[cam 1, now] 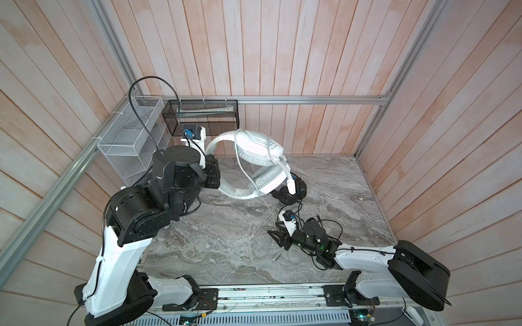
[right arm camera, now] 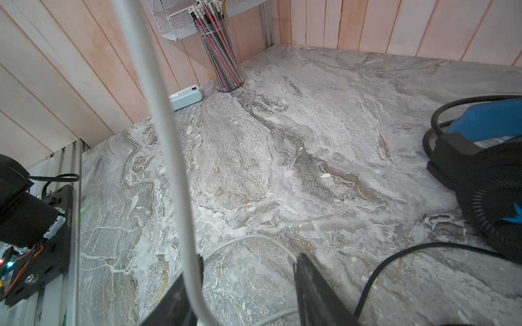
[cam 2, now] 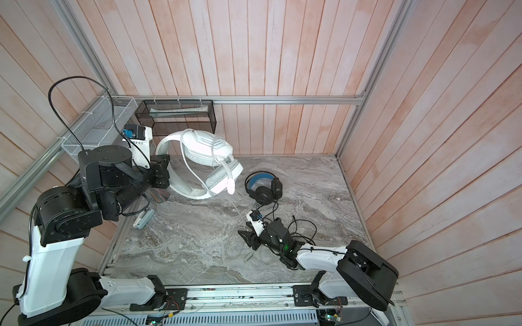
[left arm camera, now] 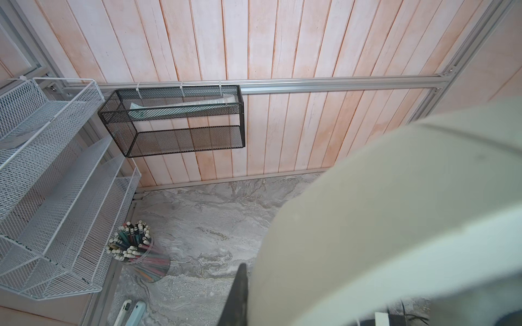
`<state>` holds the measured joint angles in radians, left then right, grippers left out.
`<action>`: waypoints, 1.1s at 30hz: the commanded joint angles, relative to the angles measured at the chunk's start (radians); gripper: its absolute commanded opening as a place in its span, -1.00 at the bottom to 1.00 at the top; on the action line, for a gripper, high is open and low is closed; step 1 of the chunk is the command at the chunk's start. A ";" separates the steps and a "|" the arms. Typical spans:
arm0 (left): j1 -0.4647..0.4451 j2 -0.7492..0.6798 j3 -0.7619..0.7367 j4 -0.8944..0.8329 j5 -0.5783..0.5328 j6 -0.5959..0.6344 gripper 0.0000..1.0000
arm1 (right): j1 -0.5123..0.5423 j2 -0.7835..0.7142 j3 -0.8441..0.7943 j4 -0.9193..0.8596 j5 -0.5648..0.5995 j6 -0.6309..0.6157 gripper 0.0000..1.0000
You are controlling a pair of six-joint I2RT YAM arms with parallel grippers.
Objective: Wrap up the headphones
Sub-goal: 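Raise the white headset with the left gripper while the right gripper pulls the cable back, then lower the white headset with the left gripper while the right gripper lifts the cable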
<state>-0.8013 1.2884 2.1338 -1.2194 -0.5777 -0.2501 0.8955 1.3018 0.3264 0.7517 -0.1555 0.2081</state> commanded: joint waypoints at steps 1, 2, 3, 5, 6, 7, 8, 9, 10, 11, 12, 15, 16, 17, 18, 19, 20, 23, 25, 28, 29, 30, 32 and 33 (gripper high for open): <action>-0.004 0.001 0.041 0.078 -0.017 -0.004 -1.00 | -0.003 0.017 -0.046 0.044 -0.021 0.019 -0.06; -0.004 0.002 0.043 0.081 -0.020 -0.003 -1.00 | -0.003 0.015 -0.057 0.051 -0.015 0.025 -0.10; -0.004 0.002 0.042 0.082 -0.023 0.000 -1.00 | -0.004 0.012 -0.065 0.056 -0.012 0.030 -0.18; -0.004 0.001 0.034 0.085 -0.034 0.004 -1.00 | -0.004 -0.002 -0.067 0.043 -0.005 0.037 -0.46; -0.004 -0.001 0.027 0.087 -0.043 0.007 -1.00 | -0.003 -0.010 -0.063 0.029 -0.001 0.041 -0.58; -0.004 -0.001 0.021 0.089 -0.059 0.011 -1.00 | -0.001 -0.021 -0.053 0.004 -0.005 0.042 -0.73; -0.004 0.002 0.011 0.090 -0.084 0.013 -1.00 | 0.007 -0.034 -0.038 -0.033 -0.013 0.038 -0.88; -0.004 0.002 0.002 0.092 -0.108 0.016 -1.00 | 0.022 -0.049 -0.021 -0.073 -0.009 0.031 -0.97; -0.004 0.004 -0.013 0.095 -0.138 0.019 -1.00 | 0.053 -0.068 0.003 -0.126 0.003 0.013 -1.00; -0.001 0.006 -0.029 0.101 -0.159 0.024 -1.00 | 0.089 -0.087 0.025 -0.174 0.019 -0.007 -1.00; 0.005 0.011 -0.042 0.104 -0.175 0.028 -1.00 | 0.135 -0.106 0.056 -0.236 0.044 -0.031 -1.00; 0.096 0.033 -0.076 0.107 -0.127 0.009 -1.00 | 0.236 -0.124 0.145 -0.411 0.019 -0.078 -1.00; 0.151 0.035 -0.090 0.113 -0.080 0.001 -1.00 | 0.263 -0.121 0.174 -0.457 0.002 -0.085 -1.00; 0.190 0.035 -0.106 0.125 -0.045 -0.002 -1.00 | 0.290 -0.117 0.194 -0.490 -0.003 -0.092 -1.00; 0.235 0.032 -0.123 0.140 -0.024 -0.004 -1.00 | 0.322 -0.111 0.217 -0.527 -0.011 -0.100 -1.00; 0.258 0.034 -0.137 0.149 -0.025 -0.005 -1.00 | 0.361 -0.103 0.242 -0.564 -0.010 -0.108 -1.00; 0.268 0.036 -0.149 0.155 -0.034 -0.003 -1.00 | 0.394 -0.097 0.266 -0.599 0.011 -0.118 -1.00; 0.281 0.040 -0.227 0.187 -0.066 0.017 -1.00 | 0.492 -0.102 0.355 -0.714 0.098 -0.155 -1.00; 0.281 0.032 -0.325 0.229 -0.097 0.041 -1.00 | 0.524 -0.130 0.432 -0.803 0.144 -0.187 -1.00; 0.281 0.016 -0.505 0.299 -0.119 0.058 -1.00 | 0.537 -0.169 0.561 -0.959 0.187 -0.244 -1.00; 0.281 0.012 -0.559 0.316 -0.118 0.059 -1.00 | 0.540 -0.173 0.613 -1.023 0.205 -0.265 -1.00; 0.279 0.010 -0.605 0.327 -0.119 0.057 -1.00 | 0.541 -0.174 0.662 -1.082 0.228 -0.287 -1.00; 0.273 -0.001 -0.694 0.349 -0.125 0.056 -1.00 | 0.543 -0.175 0.742 -1.182 0.265 -0.322 -1.00; 0.267 -0.008 -0.739 0.362 -0.126 0.056 -1.00 | 0.542 -0.179 0.772 -1.219 0.287 -0.339 -1.00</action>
<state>-0.5232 1.3193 1.4586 -0.9787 -0.6807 -0.1822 1.4311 1.1446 1.0199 -0.2512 0.0383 -0.0483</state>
